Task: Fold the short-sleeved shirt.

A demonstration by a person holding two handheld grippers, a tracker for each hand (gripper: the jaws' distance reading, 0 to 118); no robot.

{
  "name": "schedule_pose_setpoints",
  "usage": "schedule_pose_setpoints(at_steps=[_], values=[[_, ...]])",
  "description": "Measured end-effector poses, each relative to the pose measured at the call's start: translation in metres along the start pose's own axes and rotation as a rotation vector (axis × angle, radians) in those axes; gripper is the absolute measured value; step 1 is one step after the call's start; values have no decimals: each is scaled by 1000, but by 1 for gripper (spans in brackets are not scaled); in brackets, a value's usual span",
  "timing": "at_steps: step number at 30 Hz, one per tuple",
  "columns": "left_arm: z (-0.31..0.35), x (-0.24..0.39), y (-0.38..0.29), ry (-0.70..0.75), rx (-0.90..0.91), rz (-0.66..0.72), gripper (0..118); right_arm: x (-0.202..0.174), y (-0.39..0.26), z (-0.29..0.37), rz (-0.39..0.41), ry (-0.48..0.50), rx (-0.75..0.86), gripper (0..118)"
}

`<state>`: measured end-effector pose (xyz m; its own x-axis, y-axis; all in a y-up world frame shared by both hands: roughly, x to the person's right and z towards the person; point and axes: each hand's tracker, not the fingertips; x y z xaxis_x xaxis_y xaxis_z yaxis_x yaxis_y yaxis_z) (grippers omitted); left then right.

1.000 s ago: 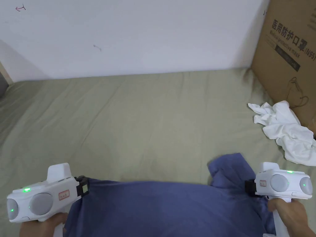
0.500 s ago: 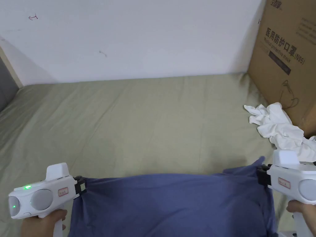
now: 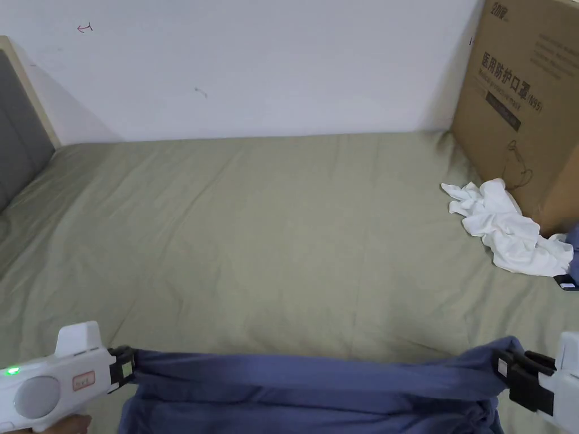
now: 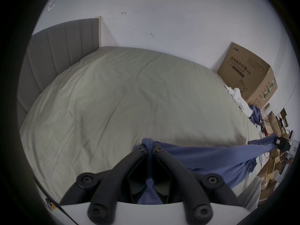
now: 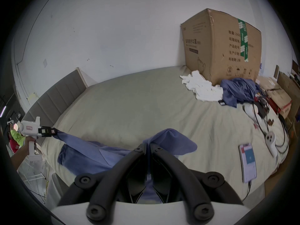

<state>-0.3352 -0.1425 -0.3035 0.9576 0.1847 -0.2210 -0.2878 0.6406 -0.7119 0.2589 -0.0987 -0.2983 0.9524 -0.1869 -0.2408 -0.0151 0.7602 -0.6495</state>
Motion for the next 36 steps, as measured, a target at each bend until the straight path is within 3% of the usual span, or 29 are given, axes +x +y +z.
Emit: schedule_pose_setpoints(at_steps=[9, 18, 19, 21, 24, 25, 26, 27, 33, 36], values=[[-10, -15, -81, 46, -125, 17, 2, 9, -77, -14, -72, -71, -130, 2], [-22, -12, -104, 82, -150, 5, 3, 16, -105, -41, -149, -153, -223, 3], [-20, -11, -103, 84, -145, 9, 9, 15, -103, -39, -161, -150, -222, 5], [-12, -7, -98, 66, -152, 19, 41, 11, -94, -30, -171, -149, -206, 21], [7, -1, -85, 32, -109, 65, 64, 4, -71, -12, -135, -167, -114, 41], [17, 4, -79, 18, -61, 72, 87, -4, -59, -4, -122, -166, -70, 72], [27, 9, -72, 4, -18, 66, 98, -13, -46, 5, -110, -163, -18, 91], [36, 15, -64, -7, 32, 55, 101, -19, -34, 13, -99, -155, 36, 98], [93, 60, -9, -40, 330, -35, 101, -57, 34, 43, 8, -139, 328, 98], [113, 82, 9, -32, 497, -88, 101, -86, 54, 53, 82, -209, 454, 98]])
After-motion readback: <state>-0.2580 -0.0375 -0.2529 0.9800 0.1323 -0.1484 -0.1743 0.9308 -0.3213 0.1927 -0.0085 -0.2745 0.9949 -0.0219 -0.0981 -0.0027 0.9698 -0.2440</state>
